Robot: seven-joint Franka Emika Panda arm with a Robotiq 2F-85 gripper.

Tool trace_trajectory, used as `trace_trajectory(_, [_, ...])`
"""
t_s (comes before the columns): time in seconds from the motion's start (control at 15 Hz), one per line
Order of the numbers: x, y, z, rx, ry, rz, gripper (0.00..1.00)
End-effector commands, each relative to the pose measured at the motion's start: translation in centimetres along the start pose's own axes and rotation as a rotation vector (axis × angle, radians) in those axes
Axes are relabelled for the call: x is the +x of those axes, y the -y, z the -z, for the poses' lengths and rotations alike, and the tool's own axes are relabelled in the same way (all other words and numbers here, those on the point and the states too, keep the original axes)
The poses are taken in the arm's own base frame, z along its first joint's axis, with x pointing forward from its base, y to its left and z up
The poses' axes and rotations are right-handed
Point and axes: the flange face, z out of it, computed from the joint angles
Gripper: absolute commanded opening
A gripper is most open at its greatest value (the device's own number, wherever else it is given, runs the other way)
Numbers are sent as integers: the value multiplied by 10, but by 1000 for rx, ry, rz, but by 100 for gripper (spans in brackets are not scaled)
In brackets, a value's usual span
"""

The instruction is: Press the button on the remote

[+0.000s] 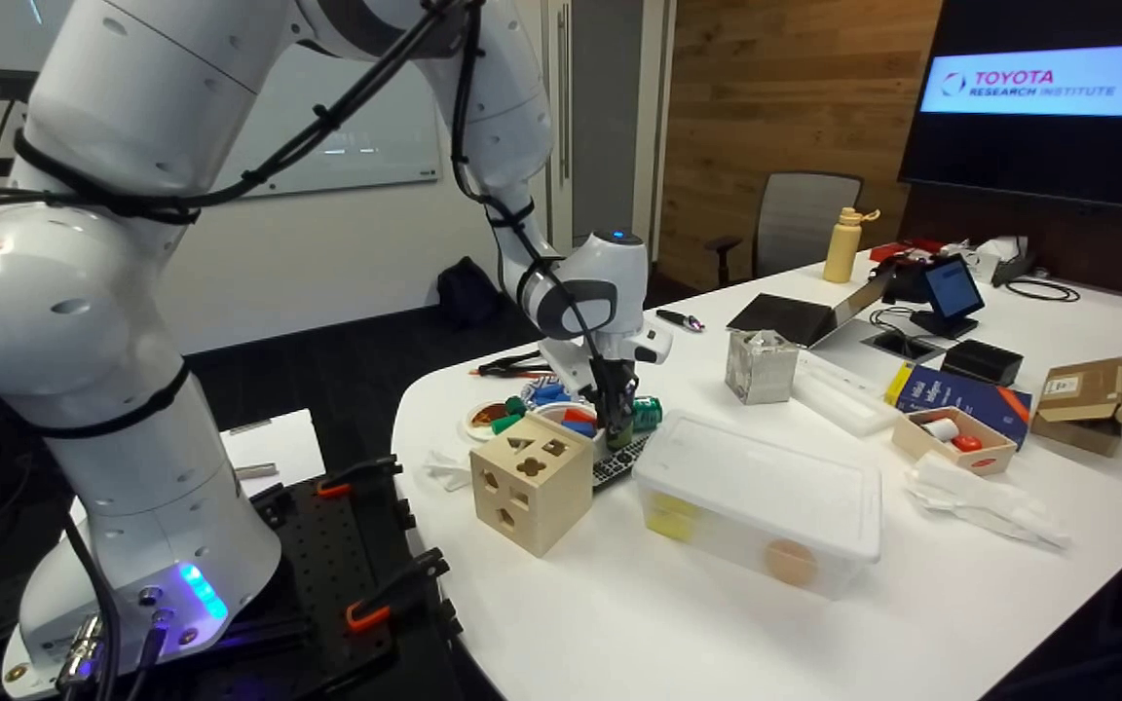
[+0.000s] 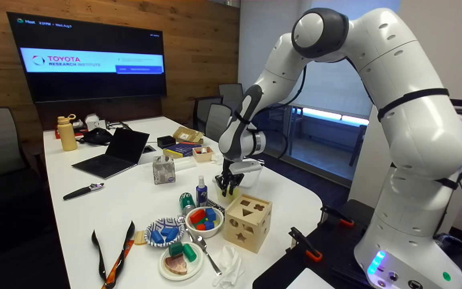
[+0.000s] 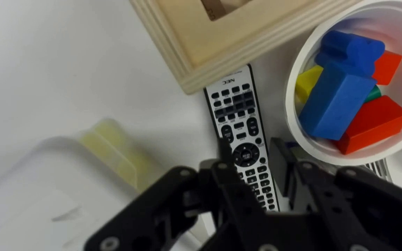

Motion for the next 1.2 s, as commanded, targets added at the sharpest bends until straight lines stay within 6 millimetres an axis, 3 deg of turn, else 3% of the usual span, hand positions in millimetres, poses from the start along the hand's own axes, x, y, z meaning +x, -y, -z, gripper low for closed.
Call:
trace_trajectory(0.0, [13,3,-15,-4,-17,-14,3])
trace_trajectory(0.53, [49,-1,-46,-20,-14,-4,0])
trace_trajectory(1.13, [66,2,-76,-7,13,-8,0])
